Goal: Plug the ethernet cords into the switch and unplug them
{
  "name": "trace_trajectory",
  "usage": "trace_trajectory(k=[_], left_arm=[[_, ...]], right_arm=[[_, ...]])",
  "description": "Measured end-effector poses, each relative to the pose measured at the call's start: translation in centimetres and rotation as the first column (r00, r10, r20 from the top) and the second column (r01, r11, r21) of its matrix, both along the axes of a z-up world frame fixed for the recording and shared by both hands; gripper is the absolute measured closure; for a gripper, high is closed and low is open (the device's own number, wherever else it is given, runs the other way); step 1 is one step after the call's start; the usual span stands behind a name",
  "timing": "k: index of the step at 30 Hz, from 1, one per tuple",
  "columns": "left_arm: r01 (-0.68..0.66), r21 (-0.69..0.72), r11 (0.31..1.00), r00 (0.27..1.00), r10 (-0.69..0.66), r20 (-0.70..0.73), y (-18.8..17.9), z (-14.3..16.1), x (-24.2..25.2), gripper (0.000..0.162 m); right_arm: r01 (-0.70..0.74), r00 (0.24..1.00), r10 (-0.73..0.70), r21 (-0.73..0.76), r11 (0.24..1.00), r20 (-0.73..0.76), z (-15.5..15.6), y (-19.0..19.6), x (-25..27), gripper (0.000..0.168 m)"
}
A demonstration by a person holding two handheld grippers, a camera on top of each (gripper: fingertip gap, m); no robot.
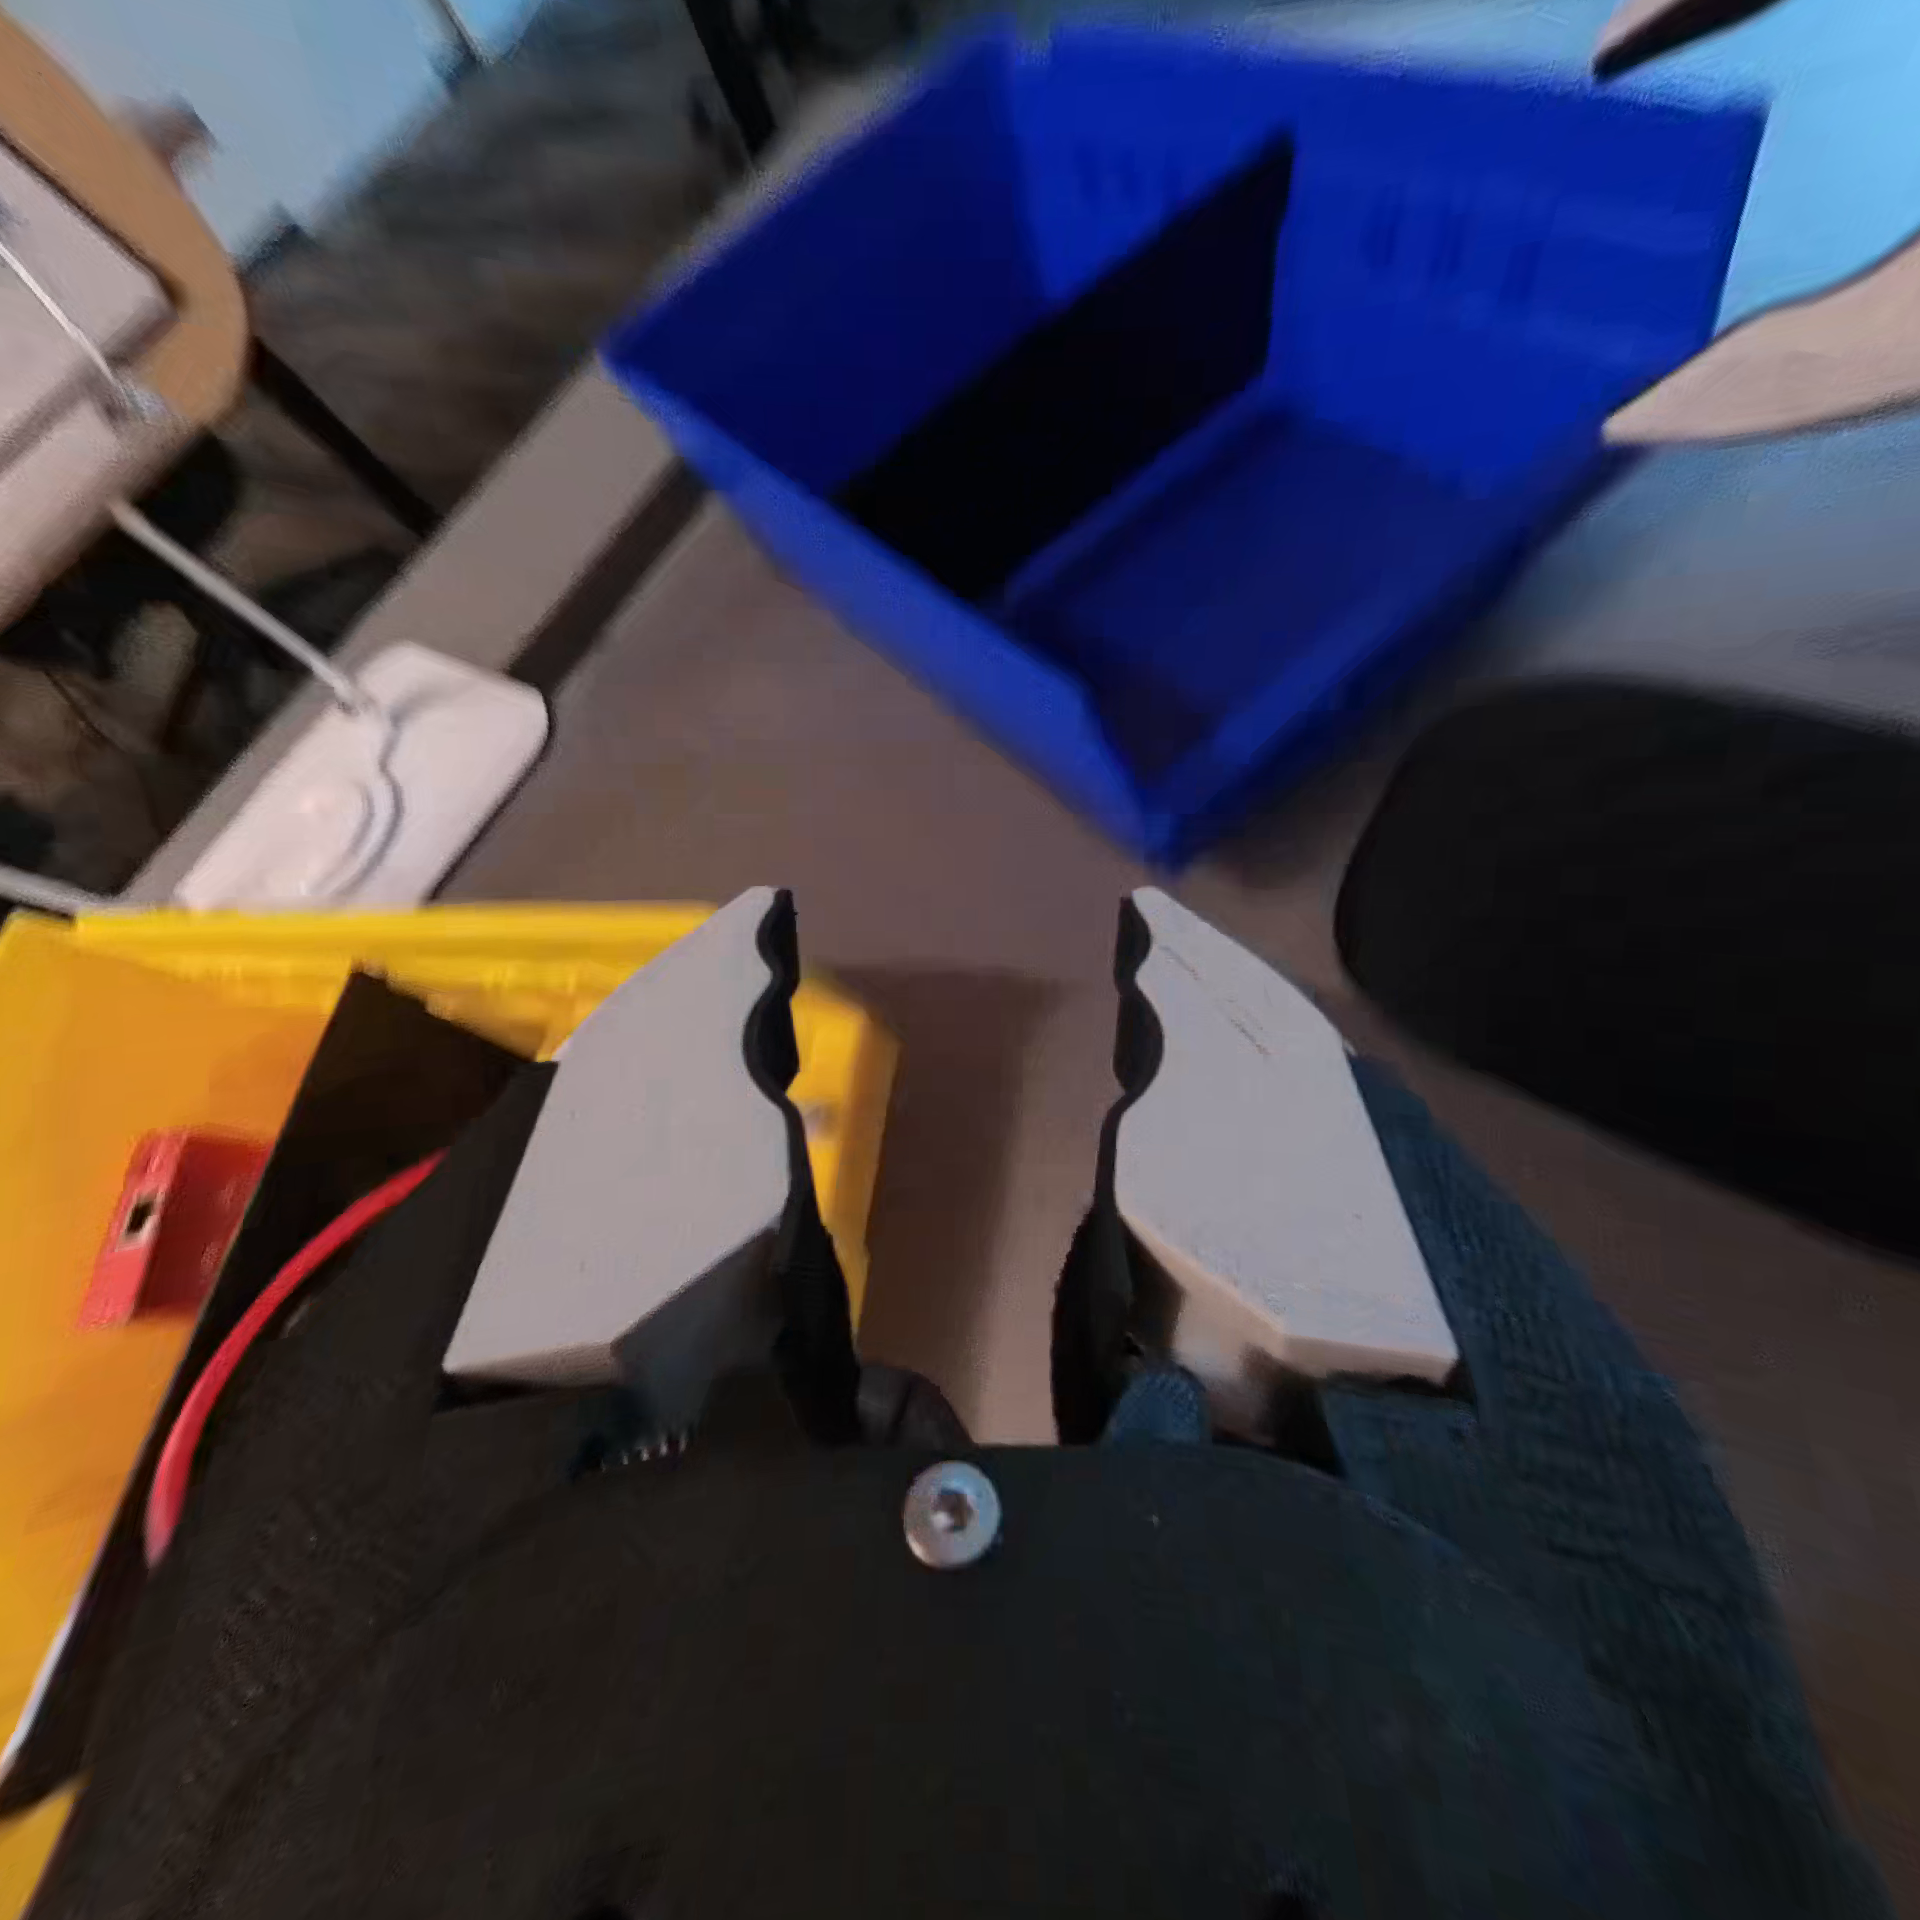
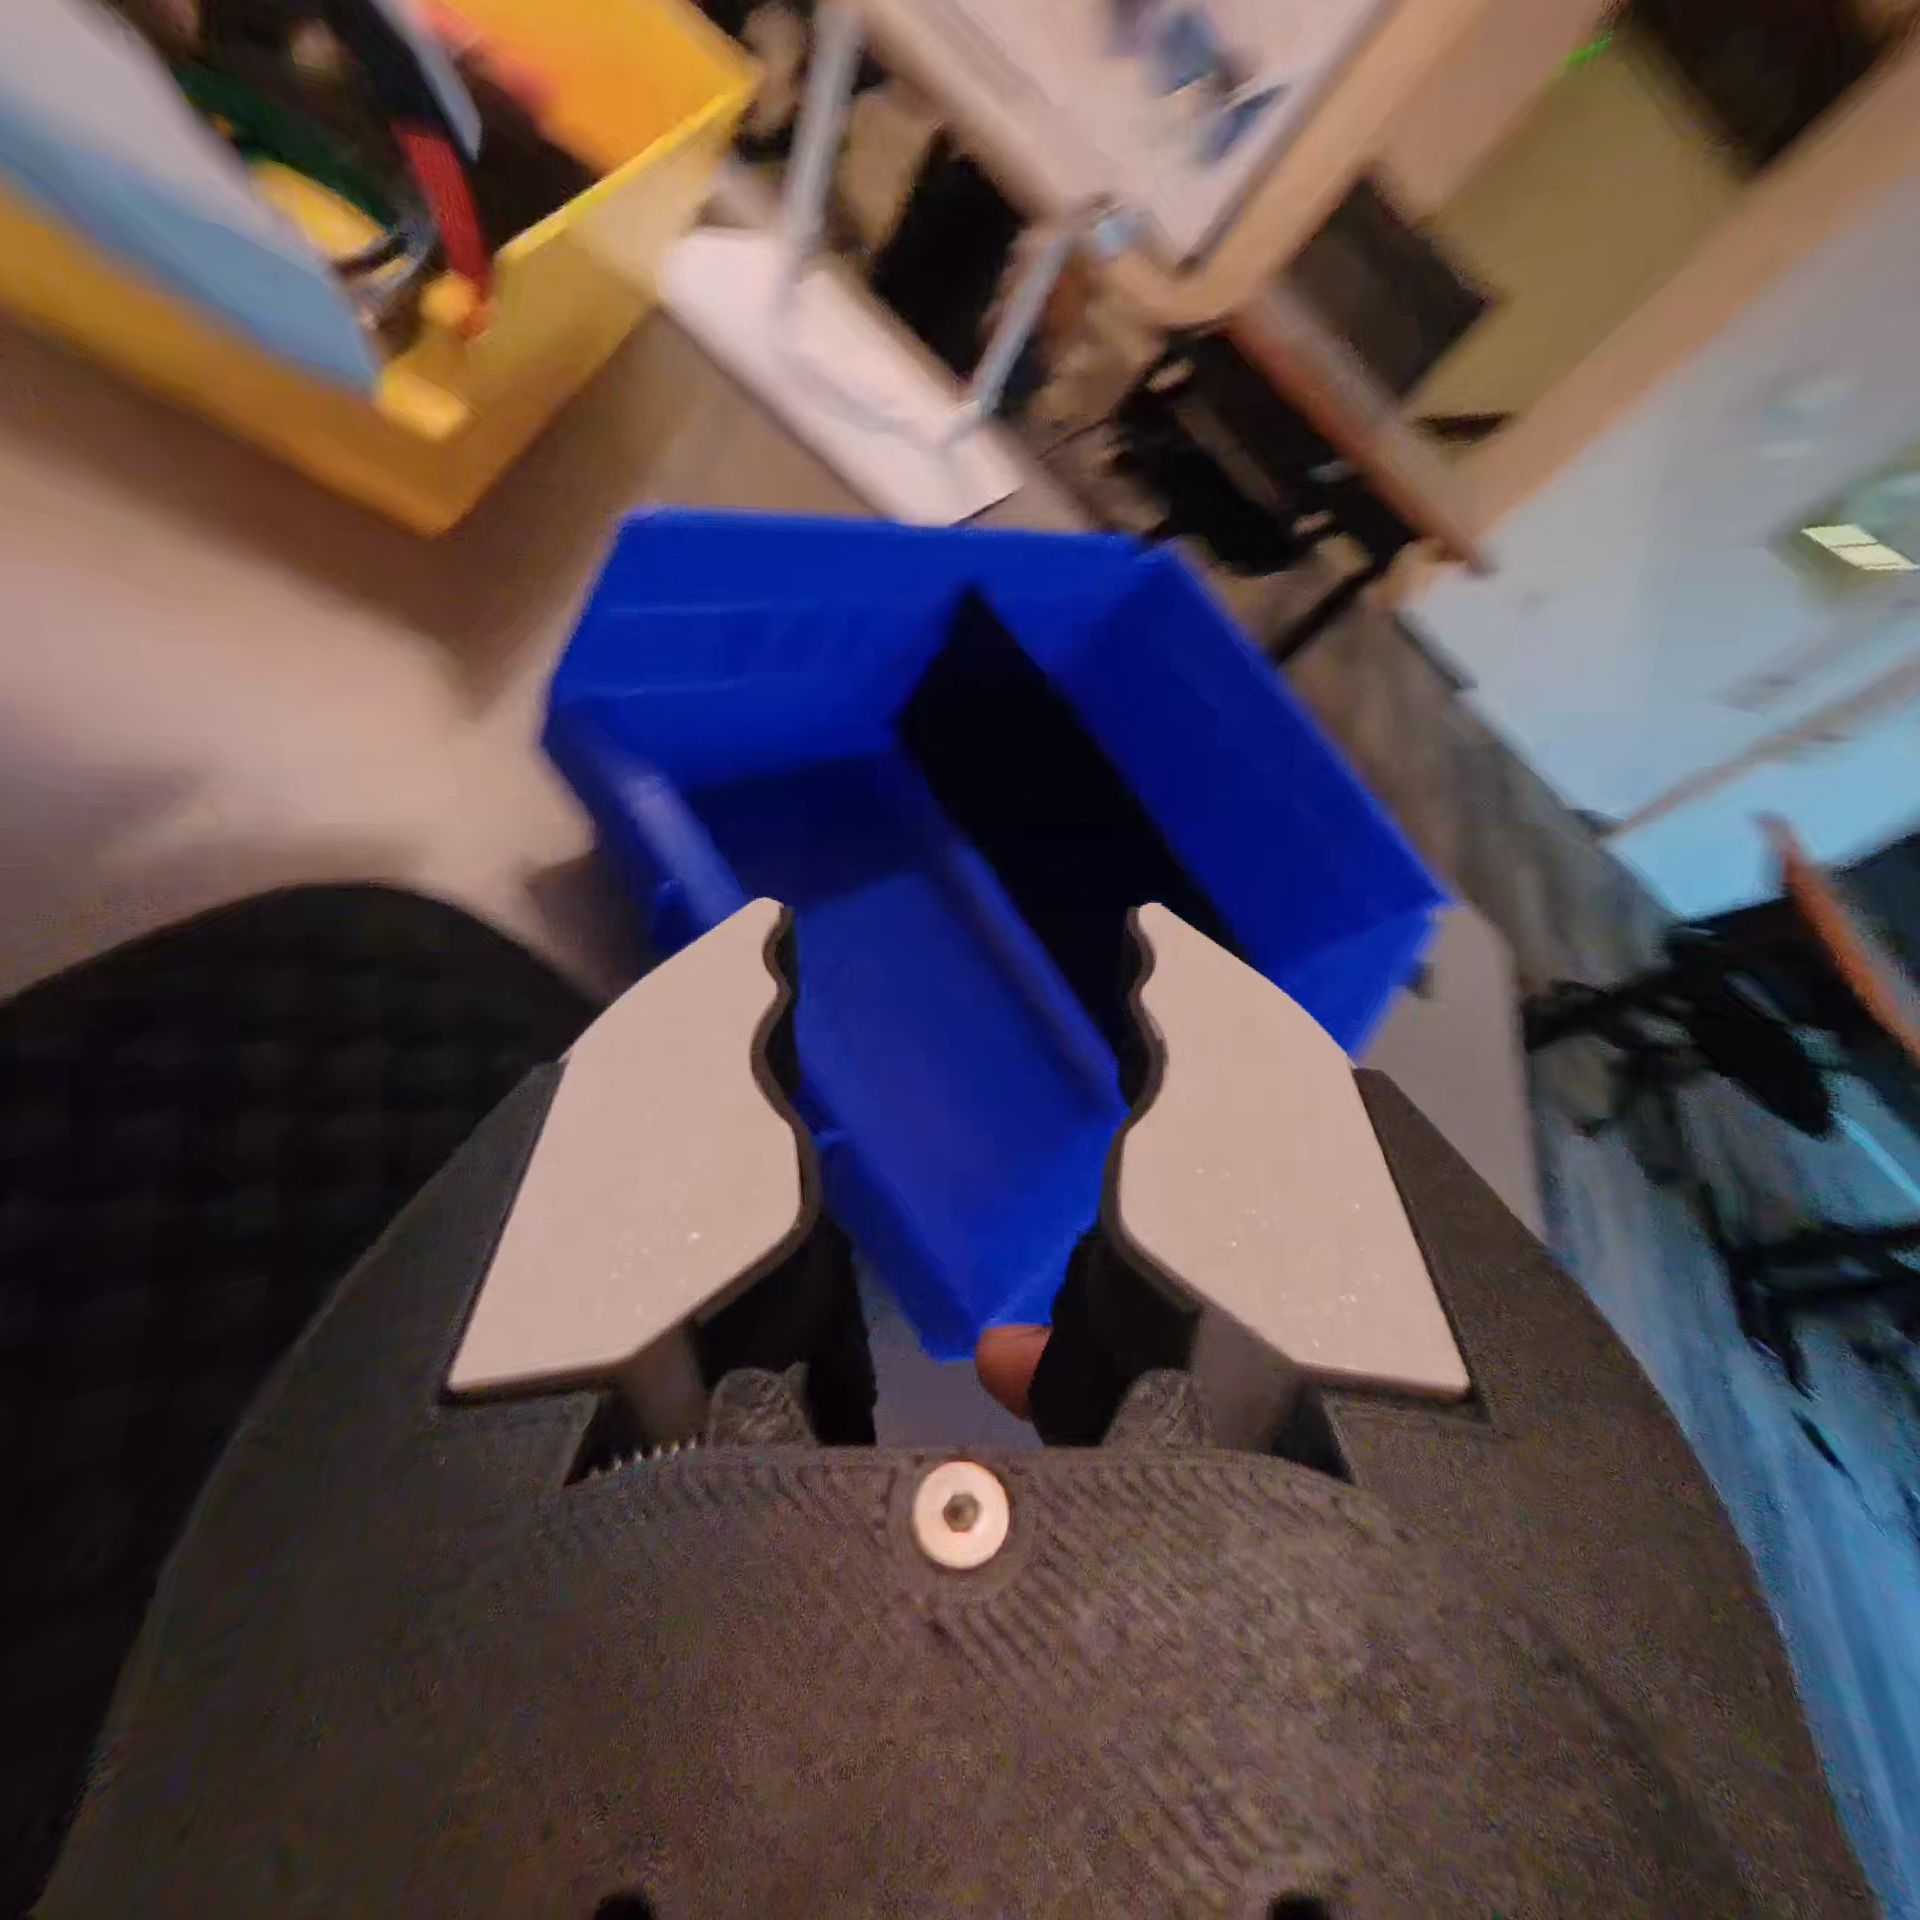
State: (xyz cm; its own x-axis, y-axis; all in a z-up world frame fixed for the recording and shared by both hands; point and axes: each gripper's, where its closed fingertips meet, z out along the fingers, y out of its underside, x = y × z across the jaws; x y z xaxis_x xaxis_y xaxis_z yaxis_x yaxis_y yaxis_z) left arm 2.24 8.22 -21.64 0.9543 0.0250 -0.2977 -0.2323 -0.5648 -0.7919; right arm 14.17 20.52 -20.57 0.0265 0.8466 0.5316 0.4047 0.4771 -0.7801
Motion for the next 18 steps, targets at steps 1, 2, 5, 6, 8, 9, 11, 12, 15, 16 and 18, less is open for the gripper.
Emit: trace_trajectory(k=[1,2,5,6,8,9,11,12,15,16,18], left_arm=[[0.008,-0.08,0.997,1.0,-0.007,0.016,-1.7,-0.5,-0.7,0.106],[0.016,-0.17,0.985,0.999,-0.011,0.034,-3.3,-1.3,-1.4,0.109],[0.037,-0.395,0.918,0.999,-0.023,0.04,-6.7,-4.3,-3.7,0.113],[0.064,-0.445,0.893,0.997,-0.038,0.066,-7.4,-5.2,-4.0,0.114],[0.098,-0.477,0.874,0.993,-0.057,0.099,-7.8,-6.1,-4.6,0.116],[0.11,-0.49,0.865,0.992,-0.062,0.113,-7.9,-6.5,-4.7,0.118],[0.107,-0.521,0.847,0.993,-0.069,0.092,-7.9,-7.3,-5.1,0.119],[0.103,-0.541,0.834,0.994,-0.066,0.086,-8.1,-7.7,-5.2,0.119],[0.058,-0.595,0.802,0.998,-0.04,0.045,-8.3,-8.7,-5.9,0.125],[0.021,-0.596,0.803,1.0,-0.02,0.009,-8.3,-8.8,-6.5,0.137],[0.019,-0.602,0.798,1.0,-0.011,0.017,-8.6,-8.8,-6.7,0.138]], right_arm=[[-0.055,0.994,0.056,-0.021,0.998,0.096,-1.1,-0.7,-0.4,0.108],[-0.09,0.979,0.095,-0.039,0.995,0.181,-2.2,-1.0,-0.6,0.109],[-0.175,0.887,0.194,-0.082,0.981,0.418,-5.3,-1.2,-1.1,0.117],[-0.198,0.845,0.22,-0.098,0.975,0.488,-6.1,-1.3,-1.2,0.119],[-0.215,0.75,0.248,-0.128,0.968,0.613,-7.4,-1.1,-1.2,0.118],[-0.211,0.71,0.24,-0.125,0.969,0.662,-7.9,-0.8,-1.2,0.117],[-0.208,0.655,0.223,-0.111,0.972,0.722,-8.6,-0.2,-1.5,0.118],[-0.215,0.634,0.229,-0.117,0.97,0.738,-8.9,-0.2,-1.6,0.118],[-0.221,0.566,0.262,-0.162,0.962,0.781,-10.2,-0.8,-1.7,0.123],[-0.219,0.552,0.246,-0.146,0.965,0.797,-10.5,-0.6,-1.7,0.133],[-0.235,0.542,0.235,-0.123,0.964,0.807,-10.8,-0.5,-1.7,0.142]])
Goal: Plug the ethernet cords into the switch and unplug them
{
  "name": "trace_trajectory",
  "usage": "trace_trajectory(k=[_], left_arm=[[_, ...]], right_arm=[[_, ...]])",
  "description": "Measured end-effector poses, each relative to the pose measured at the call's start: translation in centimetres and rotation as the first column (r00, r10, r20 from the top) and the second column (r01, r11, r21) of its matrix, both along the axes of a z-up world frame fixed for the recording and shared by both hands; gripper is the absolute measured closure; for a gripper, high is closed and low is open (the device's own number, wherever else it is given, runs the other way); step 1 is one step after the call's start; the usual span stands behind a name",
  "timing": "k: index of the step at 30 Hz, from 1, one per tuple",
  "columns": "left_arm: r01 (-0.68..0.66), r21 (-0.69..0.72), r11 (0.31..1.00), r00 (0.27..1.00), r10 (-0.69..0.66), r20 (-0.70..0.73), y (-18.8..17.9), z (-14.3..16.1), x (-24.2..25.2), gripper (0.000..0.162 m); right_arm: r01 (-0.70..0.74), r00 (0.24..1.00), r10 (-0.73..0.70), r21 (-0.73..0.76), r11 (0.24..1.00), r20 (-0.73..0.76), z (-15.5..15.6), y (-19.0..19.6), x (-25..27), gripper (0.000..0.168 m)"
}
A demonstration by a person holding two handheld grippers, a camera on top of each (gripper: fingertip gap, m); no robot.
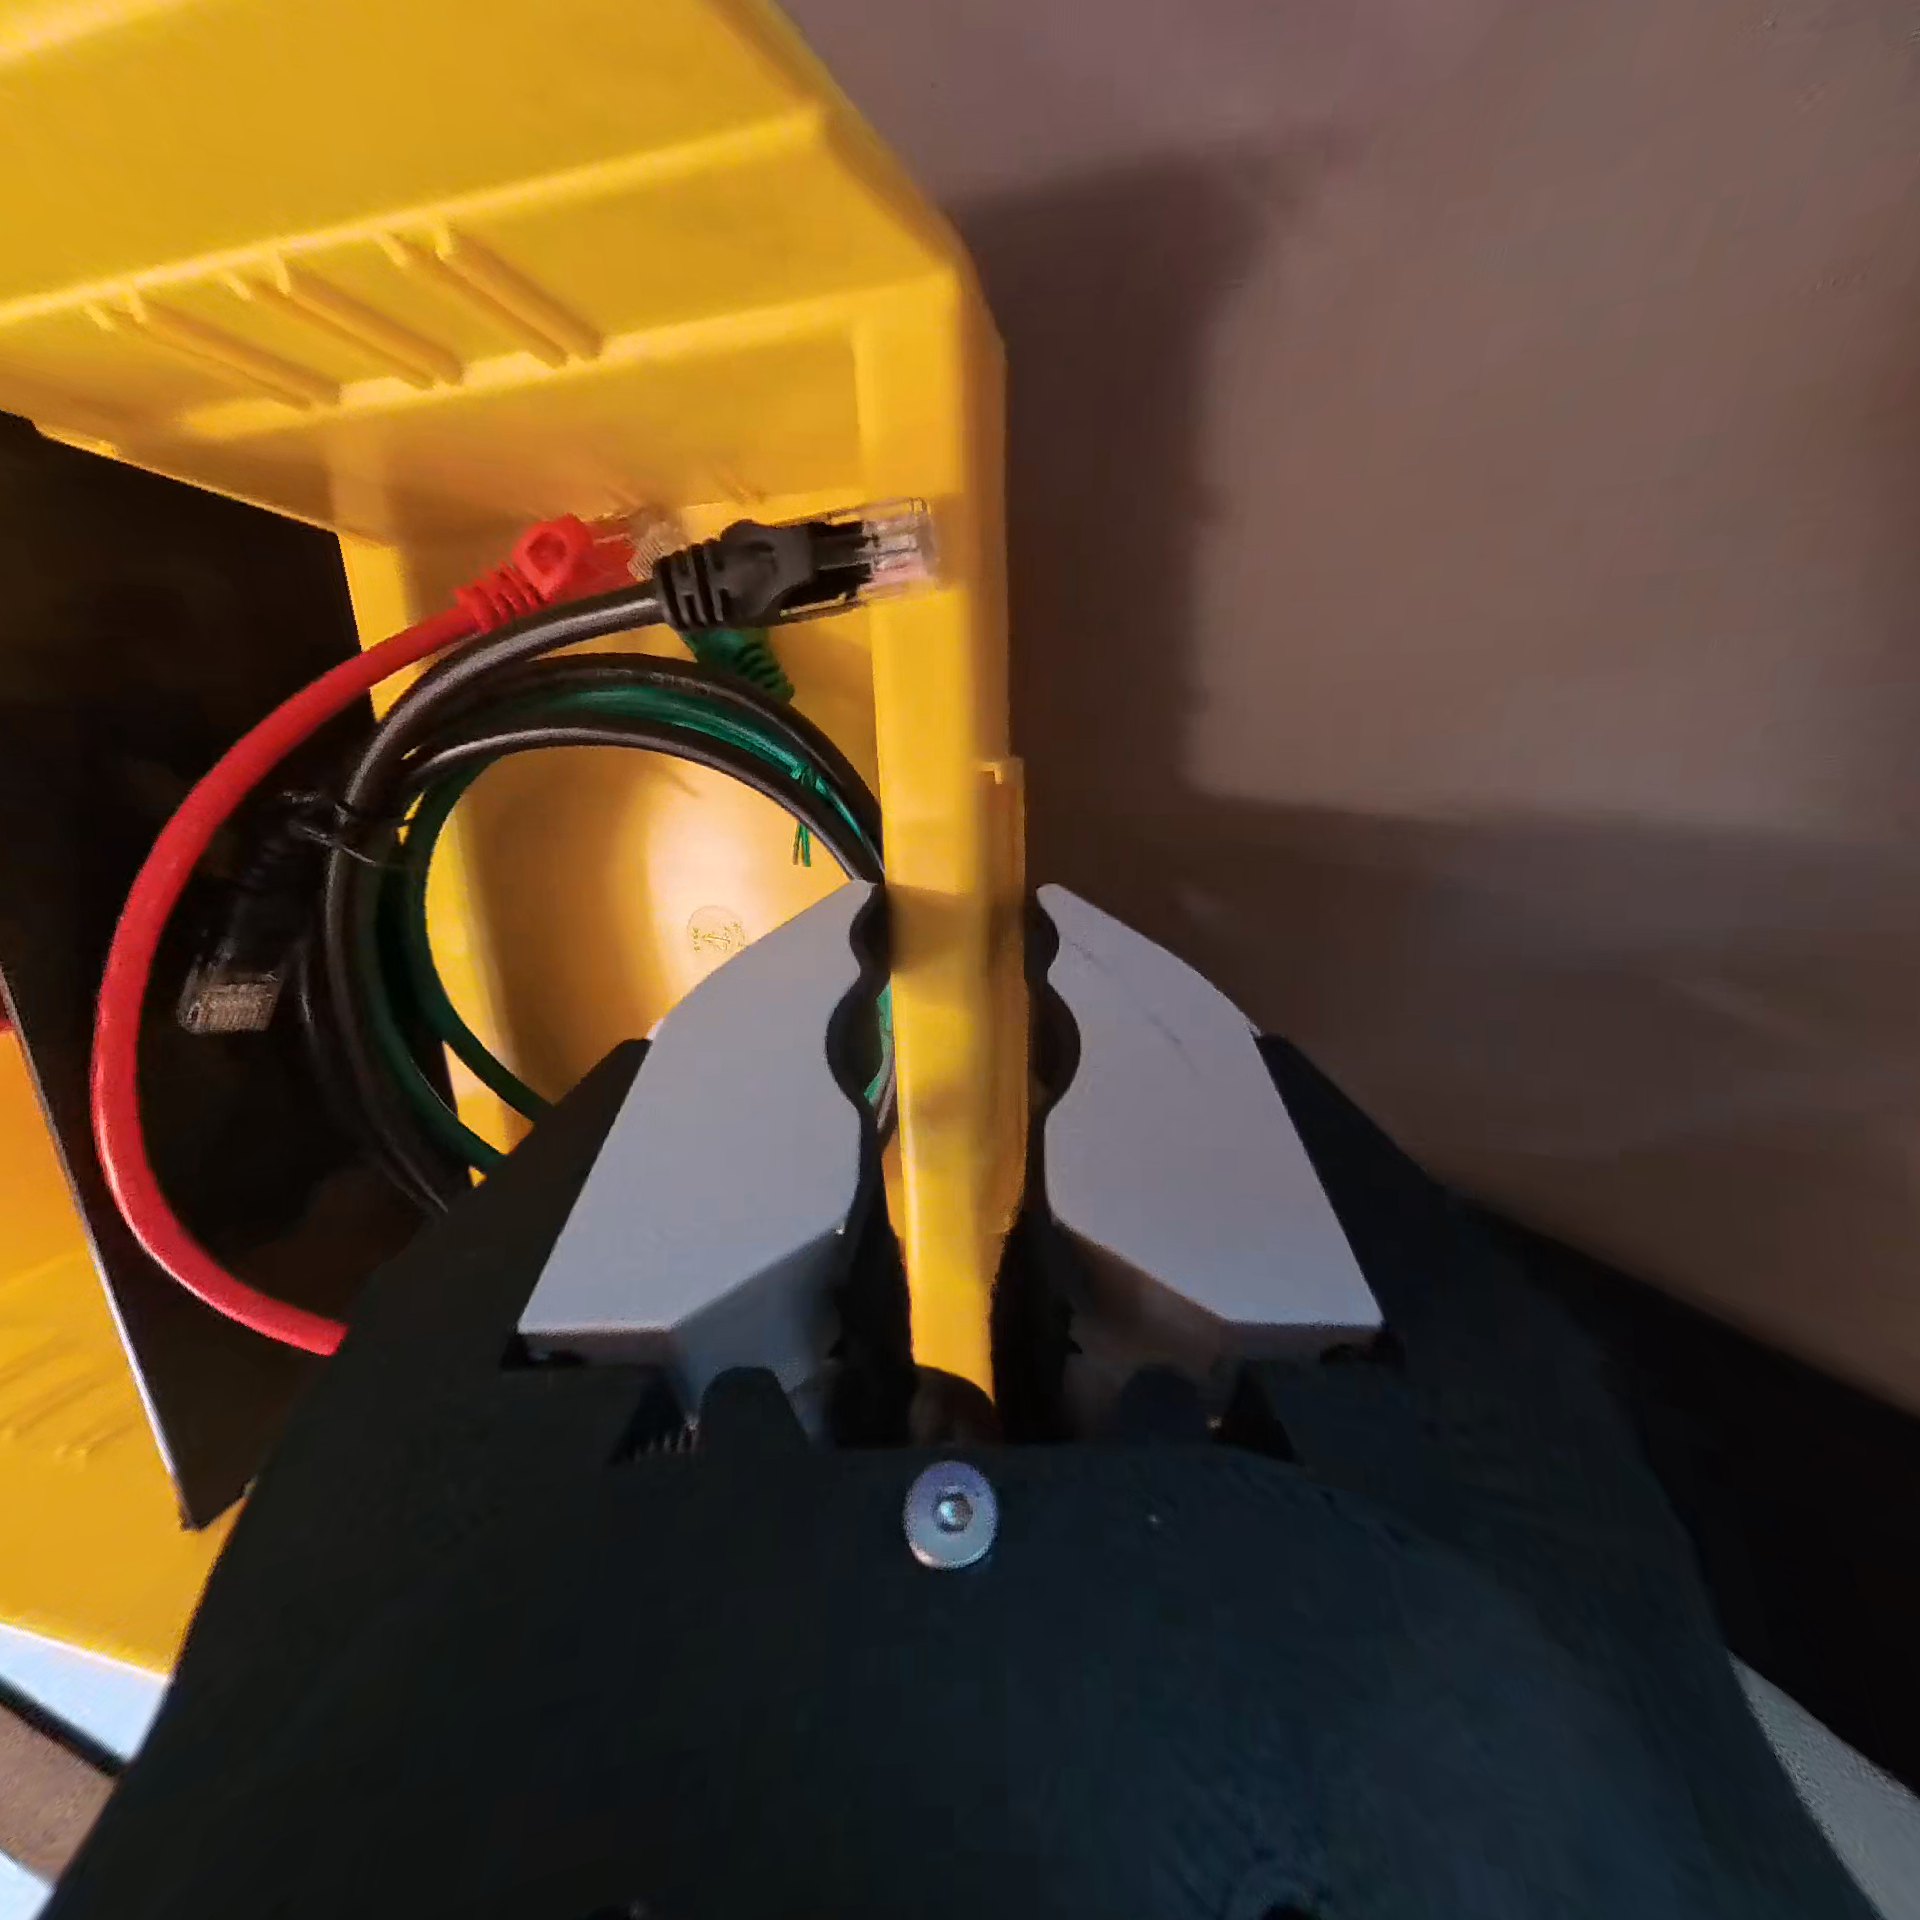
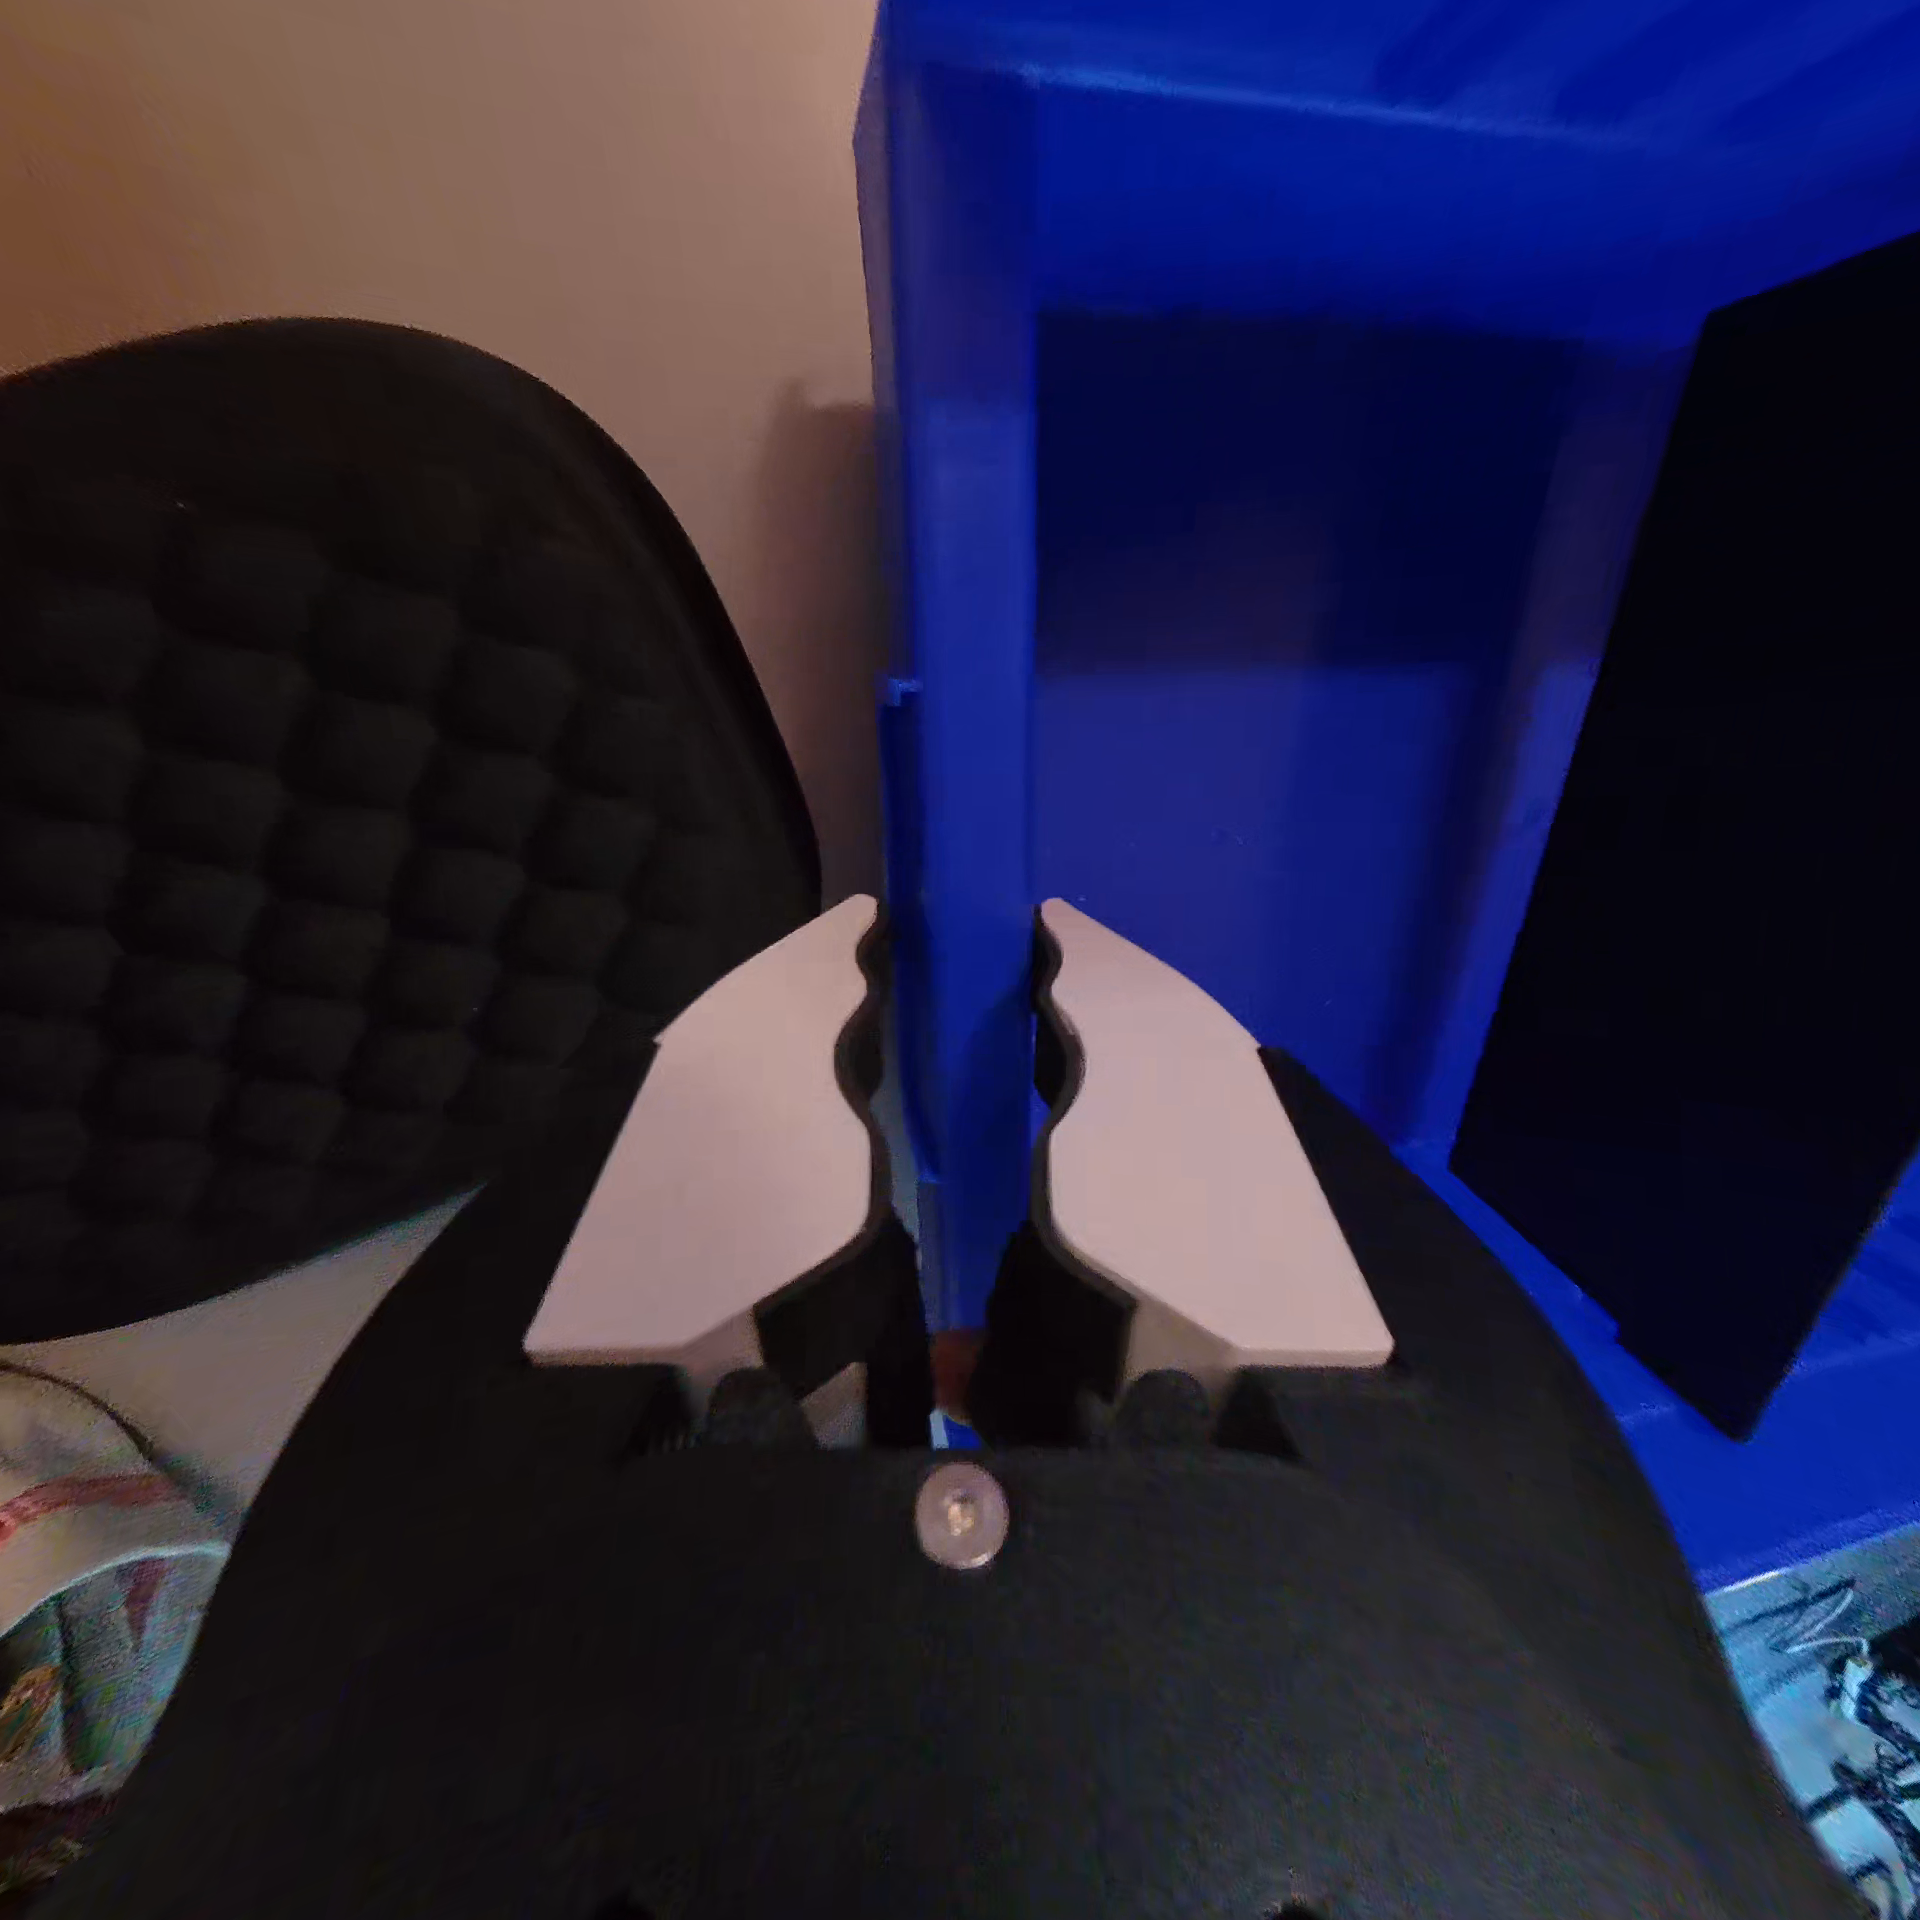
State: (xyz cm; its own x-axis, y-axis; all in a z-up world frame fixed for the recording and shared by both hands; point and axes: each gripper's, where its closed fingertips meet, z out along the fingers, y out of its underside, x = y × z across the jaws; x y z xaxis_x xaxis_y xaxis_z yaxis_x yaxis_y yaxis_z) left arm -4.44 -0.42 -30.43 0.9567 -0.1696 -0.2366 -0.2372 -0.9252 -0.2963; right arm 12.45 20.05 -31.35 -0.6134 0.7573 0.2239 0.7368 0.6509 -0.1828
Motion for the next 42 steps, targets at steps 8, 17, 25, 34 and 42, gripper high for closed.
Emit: trace_trajectory(k=[8,17,25,34,42], left_arm=[[-0.03,-0.044,0.999,1.0,0.031,0.008,-6.5,0.1,-2.5,0.136],[-0.122,-0.127,0.984,0.993,0.121,-0.015,-17.9,0.3,-5.7,0.133],[-0.213,-0.134,0.968,0.977,0.21,-0.034,-25.3,0.3,-5.0,0.133],[-0.22,-0.156,0.963,0.975,0.213,-0.058,-31.7,0.4,-3.1,0.134],[-0.127,-0.188,0.974,0.99,0.111,-0.091,-35.6,0.4,-2.6,0.134]], right_arm=[[-0.027,1.0,0.027,0.024,0.999,0.0,0.1,2.1,2.2,0.143],[-0.099,0.995,0.099,0.05,0.994,-0.006,0.1,3.9,4.2,0.142],[-0.07,0.998,0.069,0.075,0.995,0.015,0.1,5.9,7.0,0.141],[-0.046,0.998,0.042,0.106,0.993,0.041,0.1,7.9,11.2,0.141],[0.013,0.999,-0.02,0.155,0.988,0.047,0.1,9.2,14.7,0.139]])
